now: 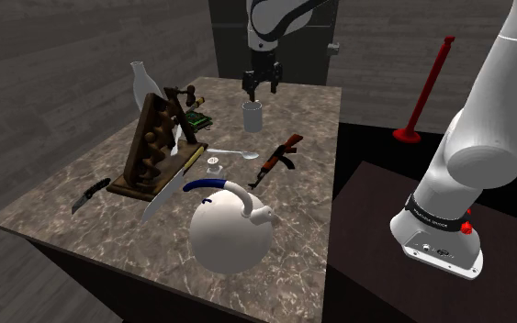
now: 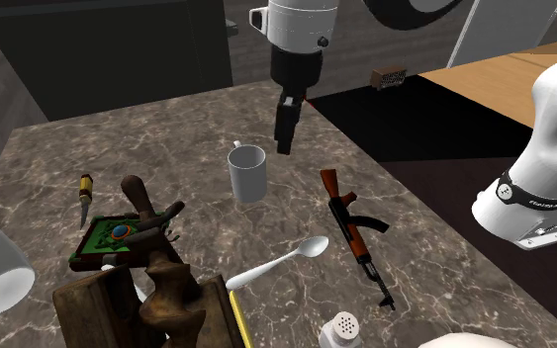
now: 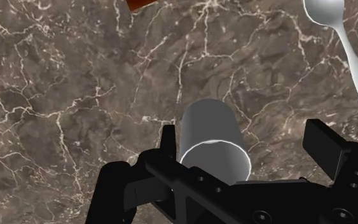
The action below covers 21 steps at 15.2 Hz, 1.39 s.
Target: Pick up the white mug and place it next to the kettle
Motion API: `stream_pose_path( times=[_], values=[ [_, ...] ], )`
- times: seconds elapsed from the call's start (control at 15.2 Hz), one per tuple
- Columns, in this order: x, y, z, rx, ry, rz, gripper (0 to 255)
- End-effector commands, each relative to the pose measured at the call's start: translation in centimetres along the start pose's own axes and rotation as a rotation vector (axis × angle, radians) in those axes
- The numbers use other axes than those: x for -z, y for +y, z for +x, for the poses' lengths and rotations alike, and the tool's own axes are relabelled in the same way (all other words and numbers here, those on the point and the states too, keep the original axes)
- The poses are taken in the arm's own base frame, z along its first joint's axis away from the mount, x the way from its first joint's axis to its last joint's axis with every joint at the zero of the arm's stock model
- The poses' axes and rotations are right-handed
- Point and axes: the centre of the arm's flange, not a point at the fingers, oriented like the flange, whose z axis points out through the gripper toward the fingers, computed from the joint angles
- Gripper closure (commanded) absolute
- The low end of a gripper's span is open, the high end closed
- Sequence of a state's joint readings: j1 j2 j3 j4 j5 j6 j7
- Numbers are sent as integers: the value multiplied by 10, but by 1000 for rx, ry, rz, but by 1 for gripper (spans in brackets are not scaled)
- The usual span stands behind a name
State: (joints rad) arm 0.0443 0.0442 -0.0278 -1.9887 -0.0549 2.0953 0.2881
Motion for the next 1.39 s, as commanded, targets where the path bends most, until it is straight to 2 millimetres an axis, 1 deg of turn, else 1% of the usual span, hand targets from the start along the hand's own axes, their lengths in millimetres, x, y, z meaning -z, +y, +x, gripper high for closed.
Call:
stream_pose_path(
  times=[0.0,0.4,0.46,0.86,0.92,1.32],
  values=[
    [-17,-7,22,-8,0,0,0],
    [-63,-30,82,-32,0,0,0],
    [-64,-30,83,-32,0,0,0],
    [-96,-30,83,-32,0,0,0],
    [-104,-30,83,-32,0,0,0],
    [-104,-30,83,-32,0,0,0]
  ],
)
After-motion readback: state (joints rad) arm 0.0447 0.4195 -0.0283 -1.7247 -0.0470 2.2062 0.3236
